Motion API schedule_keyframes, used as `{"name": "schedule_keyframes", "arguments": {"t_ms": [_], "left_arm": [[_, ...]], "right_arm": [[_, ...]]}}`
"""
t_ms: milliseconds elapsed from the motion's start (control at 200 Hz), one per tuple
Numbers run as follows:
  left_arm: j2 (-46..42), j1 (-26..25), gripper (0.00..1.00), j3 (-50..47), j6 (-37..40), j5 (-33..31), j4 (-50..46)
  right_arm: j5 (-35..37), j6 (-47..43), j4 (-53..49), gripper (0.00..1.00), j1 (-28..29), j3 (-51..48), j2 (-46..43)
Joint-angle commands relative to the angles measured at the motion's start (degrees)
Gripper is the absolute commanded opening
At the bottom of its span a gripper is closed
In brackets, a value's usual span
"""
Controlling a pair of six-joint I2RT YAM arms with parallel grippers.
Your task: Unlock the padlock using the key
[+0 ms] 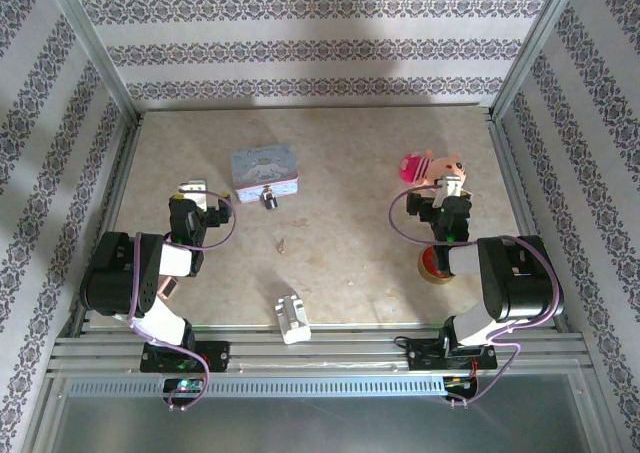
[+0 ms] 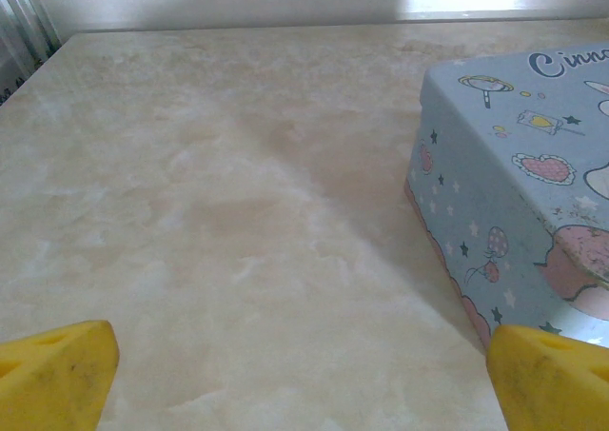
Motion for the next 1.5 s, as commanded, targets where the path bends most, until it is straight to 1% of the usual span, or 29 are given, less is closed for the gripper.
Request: {"name": "schedule_keyframes", "arguments": {"t_ms": [0, 200, 395, 525, 610, 675, 815, 875, 1009, 1114, 1319, 1494], "left_arm": [[-0.22, -0.29, 0.99, 1.0, 0.64, 0.88, -1.04], [-0.25, -0.23, 0.99, 1.0, 0.21, 0.62, -1.12], [-0.29, -0.16, 0.99, 0.92, 0.25, 0.53, -1.05], [-3.05, -0.14, 0.99, 0.21, -1.36, -3.57, -1.7], [-6.66, -0.14, 0.99, -1.25, -1.68, -4.83, -2.05], [-10.09, -0.14, 0.99, -1.52, -2.22, -6.21, -4.67], [-16.54, -0.14, 0.99, 0.57, -2.64, -7.16, -12.77], [-19.26, -0.14, 0.99, 1.24, -3.69, -7.53, -15.28], [-25.94, -0.1, 0.99, 1.35, -7.19, -7.9, -19.68], [-31.02, -0.1, 0.99, 1.35, -10.7, -7.14, -23.37], [-40.73, -0.14, 0.99, 0.52, -18.22, -7.09, -28.1], [-45.85, -0.14, 0.99, 0.3, -22.71, -8.43, -32.36]], "right_arm": [[-1.34, -0.65, 0.52, 0.98, 0.32, 0.95, -0.81], [-1.88, -0.92, -0.76, 0.98, 0.32, 1.56, -1.16], [-0.77, -0.78, -3.55, 0.98, 0.5, 2.08, -3.74], [2.22, -0.87, -6.88, 0.98, 1.22, 2.37, -6.81], [6.93, -0.35, -11.58, 0.98, 2.43, 3.61, -9.73], [9.81, 0.24, -17.95, 0.98, 3.32, 5.11, -12.33], [11.2, 2.43, -26.41, 0.98, 5.39, 7.94, -17.26], [11.99, 3.23, -29.37, 0.98, 7.26, 8.99, -18.85], [16.98, 4.88, -36.57, 0.98, 14.03, 12.57, -20.81], [20.59, 6.39, -42.37, 0.98, 21.08, 16.04, -20.57], [27.36, 11.57, -52.52, 0.98, 34.8, 23.63, -15.93], [28.74, 17.57, -61.01, 0.98, 43.31, 30.92, -9.4]]}}
